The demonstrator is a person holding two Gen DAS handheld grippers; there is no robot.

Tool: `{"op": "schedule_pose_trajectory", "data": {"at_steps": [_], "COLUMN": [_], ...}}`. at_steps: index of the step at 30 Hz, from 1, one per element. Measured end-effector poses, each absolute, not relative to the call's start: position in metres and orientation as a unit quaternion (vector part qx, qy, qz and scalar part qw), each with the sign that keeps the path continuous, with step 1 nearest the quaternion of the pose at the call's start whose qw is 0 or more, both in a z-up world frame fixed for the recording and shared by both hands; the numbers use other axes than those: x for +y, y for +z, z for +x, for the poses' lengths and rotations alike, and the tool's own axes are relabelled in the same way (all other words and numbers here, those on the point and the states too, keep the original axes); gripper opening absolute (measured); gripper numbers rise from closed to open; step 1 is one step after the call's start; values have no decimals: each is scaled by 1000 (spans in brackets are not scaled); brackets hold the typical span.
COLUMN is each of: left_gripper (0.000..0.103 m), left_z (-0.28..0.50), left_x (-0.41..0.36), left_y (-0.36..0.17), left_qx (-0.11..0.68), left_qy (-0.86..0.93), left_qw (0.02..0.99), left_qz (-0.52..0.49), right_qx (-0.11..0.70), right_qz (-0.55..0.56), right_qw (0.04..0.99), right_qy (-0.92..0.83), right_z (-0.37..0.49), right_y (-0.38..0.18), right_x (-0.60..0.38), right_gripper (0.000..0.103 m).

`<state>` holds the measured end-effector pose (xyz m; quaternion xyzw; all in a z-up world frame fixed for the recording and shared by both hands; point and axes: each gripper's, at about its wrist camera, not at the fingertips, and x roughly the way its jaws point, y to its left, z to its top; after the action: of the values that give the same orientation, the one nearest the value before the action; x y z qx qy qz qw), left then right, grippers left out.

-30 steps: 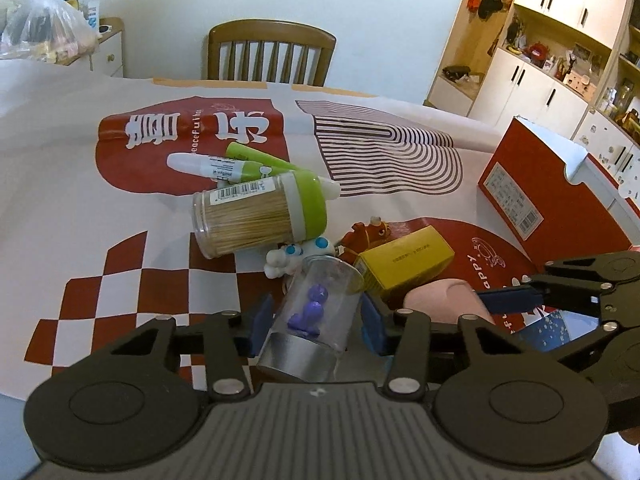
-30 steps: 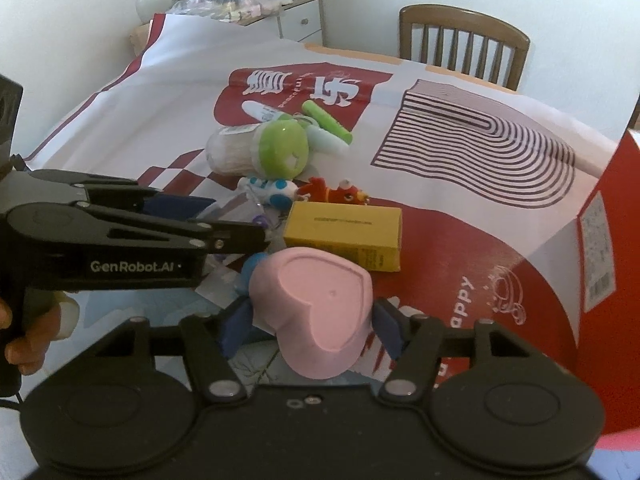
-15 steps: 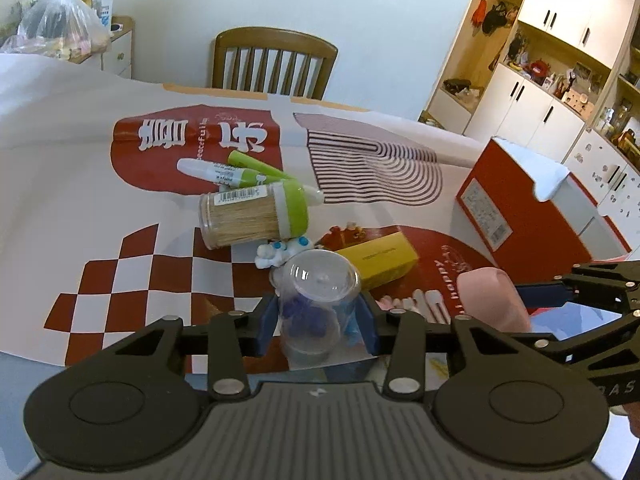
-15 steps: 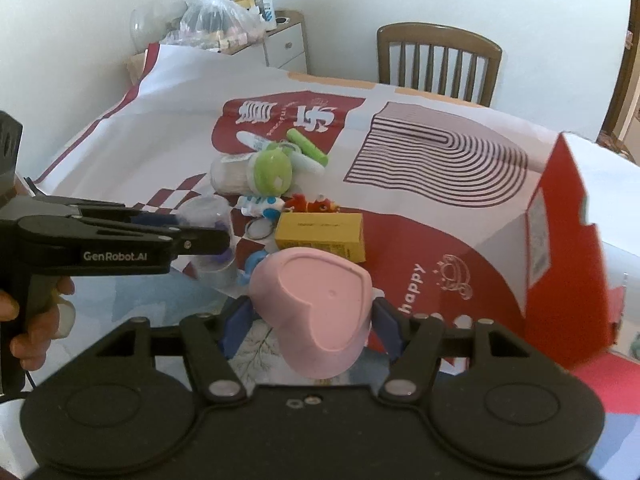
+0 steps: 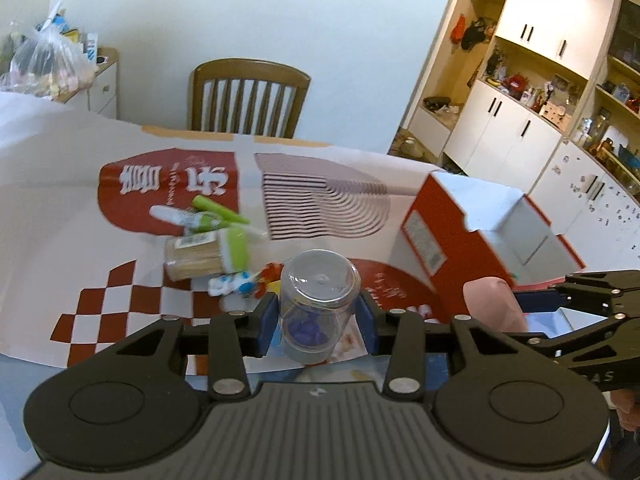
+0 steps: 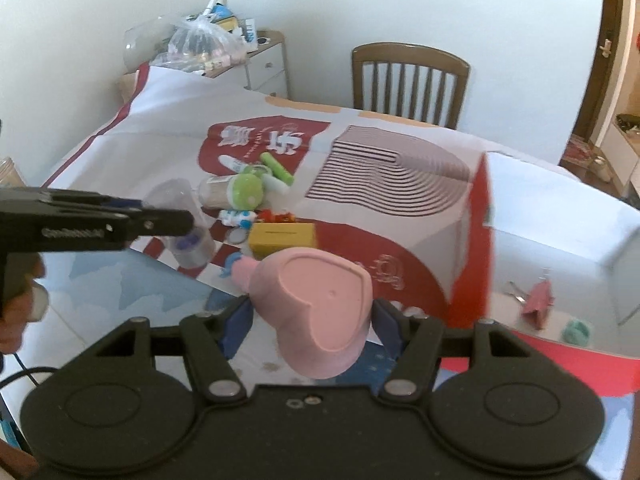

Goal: Organize rigid objects
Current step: 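Carry the jar and heart cup with both tools down into the shoebox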

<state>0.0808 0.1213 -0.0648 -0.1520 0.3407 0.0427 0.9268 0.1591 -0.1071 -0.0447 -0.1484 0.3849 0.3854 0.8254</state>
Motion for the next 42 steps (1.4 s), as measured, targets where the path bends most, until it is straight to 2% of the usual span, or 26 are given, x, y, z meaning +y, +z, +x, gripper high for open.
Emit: {"op": "schedule_pose_trajectory", "data": {"at_steps": [17, 33, 42], "left_gripper": [41, 41, 41], "left_z": [129, 222, 283], "left_x": [25, -67, -103], "left_y": [-18, -9, -26], "left_qx": [329, 342, 369], "left_qy": [2, -23, -3], "left_qw": [934, 931, 926], "left_qz": [-138, -123, -75], "right_qx": [347, 350, 374], "right_qz": [-157, -150, -159], "right_qw": [855, 867, 854], "right_qy": [352, 321, 325], "right_z": [211, 291, 335], "right_y": [-10, -29, -50], "right_x": [-208, -296, -307], "right_gripper": [64, 64, 65]}}
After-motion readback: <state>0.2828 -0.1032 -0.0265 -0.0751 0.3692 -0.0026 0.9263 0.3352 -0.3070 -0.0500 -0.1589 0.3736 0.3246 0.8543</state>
